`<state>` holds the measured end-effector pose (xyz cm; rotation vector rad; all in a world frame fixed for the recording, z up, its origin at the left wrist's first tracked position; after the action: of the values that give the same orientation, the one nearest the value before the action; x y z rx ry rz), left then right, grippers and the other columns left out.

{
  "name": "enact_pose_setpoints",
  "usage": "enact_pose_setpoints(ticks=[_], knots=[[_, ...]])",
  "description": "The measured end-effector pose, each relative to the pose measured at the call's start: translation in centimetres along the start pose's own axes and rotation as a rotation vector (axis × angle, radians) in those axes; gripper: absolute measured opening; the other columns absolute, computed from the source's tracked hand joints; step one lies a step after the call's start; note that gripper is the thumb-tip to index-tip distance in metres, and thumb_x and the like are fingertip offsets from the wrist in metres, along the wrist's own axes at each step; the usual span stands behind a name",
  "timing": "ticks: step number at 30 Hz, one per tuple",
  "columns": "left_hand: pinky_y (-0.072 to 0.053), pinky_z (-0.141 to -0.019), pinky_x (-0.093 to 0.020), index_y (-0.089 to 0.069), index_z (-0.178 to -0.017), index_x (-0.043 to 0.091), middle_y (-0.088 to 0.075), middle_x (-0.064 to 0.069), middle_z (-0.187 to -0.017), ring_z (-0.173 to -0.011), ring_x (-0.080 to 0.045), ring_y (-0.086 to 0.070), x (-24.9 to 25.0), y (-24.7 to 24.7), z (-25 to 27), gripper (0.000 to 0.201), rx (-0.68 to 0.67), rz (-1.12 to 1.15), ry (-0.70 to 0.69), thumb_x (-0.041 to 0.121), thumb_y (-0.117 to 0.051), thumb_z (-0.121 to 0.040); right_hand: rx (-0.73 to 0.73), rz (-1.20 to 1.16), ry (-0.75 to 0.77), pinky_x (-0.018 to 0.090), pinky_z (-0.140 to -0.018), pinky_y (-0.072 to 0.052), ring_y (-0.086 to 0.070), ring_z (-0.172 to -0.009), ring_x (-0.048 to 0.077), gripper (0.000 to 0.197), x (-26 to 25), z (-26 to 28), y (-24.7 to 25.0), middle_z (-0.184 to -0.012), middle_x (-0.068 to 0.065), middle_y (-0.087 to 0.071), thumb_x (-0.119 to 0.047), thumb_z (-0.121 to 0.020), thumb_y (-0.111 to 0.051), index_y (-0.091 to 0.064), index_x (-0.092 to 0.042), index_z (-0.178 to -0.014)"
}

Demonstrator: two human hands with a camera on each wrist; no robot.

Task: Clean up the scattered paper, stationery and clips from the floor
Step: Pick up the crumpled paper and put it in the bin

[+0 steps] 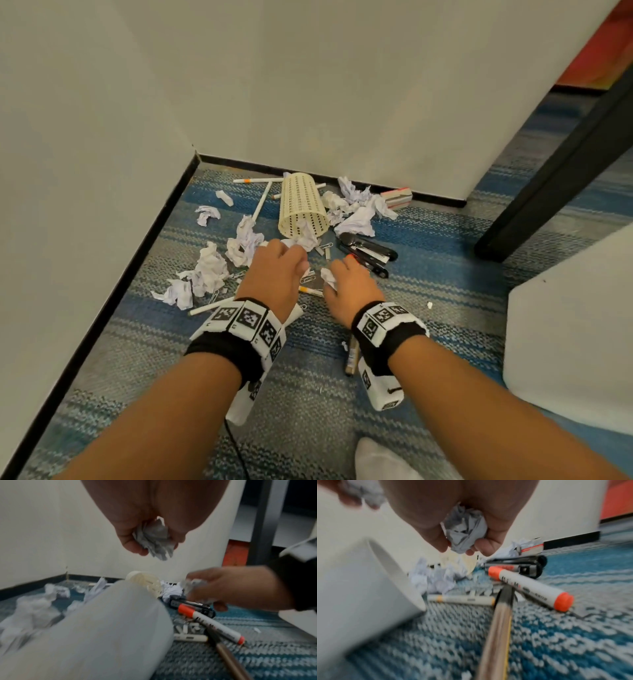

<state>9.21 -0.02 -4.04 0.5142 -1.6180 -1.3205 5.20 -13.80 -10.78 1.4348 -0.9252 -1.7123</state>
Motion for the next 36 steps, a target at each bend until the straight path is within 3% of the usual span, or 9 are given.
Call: enact_pose_setpoints(ticks=[5, 10, 16, 19, 23, 25, 28, 32, 36], knots=[[-0.041, -0.091, -0.037, -0.051, -0.107, 0.009, -0.035, -0.011, -0.116, -0.1, -0.027, -0.044, 6.6, 3.0, -0.3, 0.035, 0.091, 0.141, -0.08, 0.026, -0.035, -0.08, 0.297, -0.238, -0.007, 0.028, -0.071, -0.032, -0.054, -0.096, 0.029, 0.023, 0.0, 5.1, 9.2, -0.103, 0.01, -0.057, -0.021, -0.091, -0.042, -0.048, -0.011, -0.111], [-0.049, -0.083, -0.044, -0.04, -0.12, 0.011, -0.03, -0.012, -0.118, -0.091, -0.025, -0.051, 18.2, 5.9, -0.4, 0.029, 0.197, 0.379, -0.371, 0.012, -0.043, -0.091, 0.808, -0.255, 0.024, 0.019, -0.072, -0.029, -0.044, -0.083, 0.015, 0.011, -0.7, 13.1, 21.9, -0.092, 0.0, -0.043, -0.021, -0.091, -0.049, -0.04, -0.021, -0.098], [-0.05, -0.073, -0.046, -0.024, -0.102, 0.029, -0.041, -0.005, -0.111, -0.089, -0.031, -0.055, 32.6, 7.3, 2.9, 0.028, 0.113, 0.679, -0.619, 0.025, -0.049, -0.092, 1.158, -0.089, -0.234, 0.038, -0.091, -0.034, -0.038, -0.102, 0.022, 0.043, 3.8, 23.0, 32.2, -0.103, 0.002, -0.033, -0.05, -0.09, -0.031, -0.041, -0.011, -0.104], [-0.045, -0.087, -0.049, -0.03, -0.107, 0.024, -0.047, 0.002, -0.103, -0.09, -0.028, -0.056, 36.8, 5.5, 3.5, 0.02, -0.052, 0.725, -0.639, 0.02, -0.045, -0.094, 1.037, -0.165, -0.403, 0.035, -0.098, -0.034, -0.04, -0.113, 0.017, 0.042, 7.4, 24.8, 33.1, -0.116, 0.003, -0.043, -0.041, -0.091, -0.03, -0.046, -0.011, -0.117], [-0.006, -0.115, -0.053, -0.035, -0.119, 0.02, -0.052, 0.001, -0.123, -0.121, -0.017, -0.046, 36.9, 3.1, 3.3, 0.025, -0.081, 0.639, -0.584, 0.013, -0.039, -0.095, 0.995, -0.259, -0.481, 0.02, -0.086, -0.031, -0.047, -0.112, 0.01, 0.031, 9.4, 26.5, 33.2, -0.127, -0.001, -0.052, -0.019, -0.097, -0.035, -0.048, -0.019, -0.125], [-0.014, -0.114, -0.05, -0.043, -0.117, 0.017, -0.052, -0.002, -0.122, -0.121, -0.018, -0.043, 35.1, 3.1, 3.1, 0.022, -0.01, 0.628, -0.597, 0.013, -0.039, -0.095, 1.086, -0.171, -0.423, 0.016, -0.076, -0.031, -0.051, -0.099, 0.01, 0.022, 8.2, 26.6, 33.2, -0.111, 0.0, -0.059, -0.016, -0.095, -0.038, -0.054, -0.021, -0.11], [-0.038, -0.092, -0.042, -0.054, -0.102, 0.016, -0.057, -0.001, -0.104, -0.102, -0.021, -0.044, 30.9, 3.4, 2.0, 0.017, 0.136, 0.519, -0.61, 0.019, -0.041, -0.093, 1.057, -0.19, -0.218, 0.011, -0.061, -0.036, -0.05, -0.071, 0.005, 0.017, 4.6, 24.9, 31.6, -0.084, -0.005, -0.058, -0.013, -0.094, -0.043, -0.054, -0.026, -0.095], [-0.041, -0.082, -0.041, -0.056, -0.095, 0.022, -0.06, 0.003, -0.092, -0.091, -0.023, -0.049, 22.4, 3.1, -0.4, 0.014, 0.151, 0.281, -0.454, 0.024, -0.043, -0.089, 0.755, -0.249, 0.016, 0.009, -0.059, -0.037, -0.054, -0.068, 0.006, 0.013, 0.2, 19.6, 25.7, -0.07, -0.01, -0.058, -0.015, -0.09, -0.05, -0.058, -0.025, -0.091], [-0.042, -0.085, -0.041, -0.055, -0.098, 0.026, -0.063, 0.002, -0.097, -0.097, -0.025, -0.053, 11.1, 3.4, -1.9, 0.013, 0.016, -0.051, -0.129, 0.028, -0.045, -0.09, 0.316, -0.254, -0.03, 0.023, -0.061, -0.033, -0.047, -0.063, 0.01, 0.013, -0.3, 12.3, 16.6, -0.067, -0.012, -0.05, -0.016, -0.09, -0.053, -0.057, -0.027, -0.096]])
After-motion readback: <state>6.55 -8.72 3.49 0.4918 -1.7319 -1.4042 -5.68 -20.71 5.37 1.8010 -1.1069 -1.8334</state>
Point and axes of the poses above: each hand's wrist, its own z-axis away from the middle knuckle, its own y-axis out of the back of the hand, x = y × z, the point moved 2 cm from there along -z, towards the middle knuckle
